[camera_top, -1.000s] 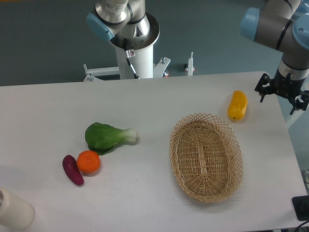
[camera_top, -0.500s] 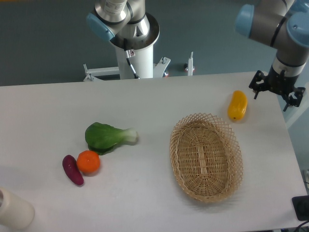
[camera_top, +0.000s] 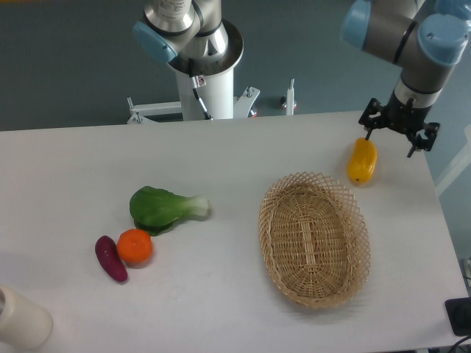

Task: Pick up the mango from the table
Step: 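Move the open gripper over the yellow mango, then lower the gripper onto the mango and close the fingers around it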

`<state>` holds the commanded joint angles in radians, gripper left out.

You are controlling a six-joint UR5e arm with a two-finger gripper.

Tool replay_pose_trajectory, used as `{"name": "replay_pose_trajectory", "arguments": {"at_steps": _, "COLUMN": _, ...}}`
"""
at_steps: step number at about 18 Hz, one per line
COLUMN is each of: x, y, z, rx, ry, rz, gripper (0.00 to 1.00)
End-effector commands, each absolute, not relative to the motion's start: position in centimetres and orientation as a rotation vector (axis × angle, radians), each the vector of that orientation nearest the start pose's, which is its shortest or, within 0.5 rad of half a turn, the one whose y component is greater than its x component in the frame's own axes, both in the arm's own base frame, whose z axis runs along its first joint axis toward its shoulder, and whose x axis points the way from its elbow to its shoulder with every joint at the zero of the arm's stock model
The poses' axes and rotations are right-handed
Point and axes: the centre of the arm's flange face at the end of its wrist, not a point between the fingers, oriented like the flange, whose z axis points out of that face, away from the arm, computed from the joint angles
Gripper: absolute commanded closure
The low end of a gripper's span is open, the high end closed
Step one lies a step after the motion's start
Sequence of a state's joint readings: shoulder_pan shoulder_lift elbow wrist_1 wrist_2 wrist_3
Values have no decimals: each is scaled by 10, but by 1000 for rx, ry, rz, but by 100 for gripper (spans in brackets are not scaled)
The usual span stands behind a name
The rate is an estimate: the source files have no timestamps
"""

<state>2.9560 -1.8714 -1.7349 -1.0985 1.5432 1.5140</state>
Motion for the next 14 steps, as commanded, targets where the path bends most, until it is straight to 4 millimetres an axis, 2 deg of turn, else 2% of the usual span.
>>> {"name": "replay_pose_trajectory", "arguments": {"at_steps": 6, "x": -545, "y": 236, "z": 261, "rx": -3106, "ry": 197, "rz": 91, "gripper": 0}}
{"name": "replay_pose_trajectory", "arguments": {"at_steps": 8, "x": -542, "y": 238, "z": 237, "rx": -3111, "ry": 208, "rz": 56, "gripper": 0}}
{"name": "replay_pose_trajectory", "arguments": {"at_steps": 14, "x": -537, "y": 240, "z": 216, "rx": -3115, "ry": 213, "rz": 8, "gripper": 0}}
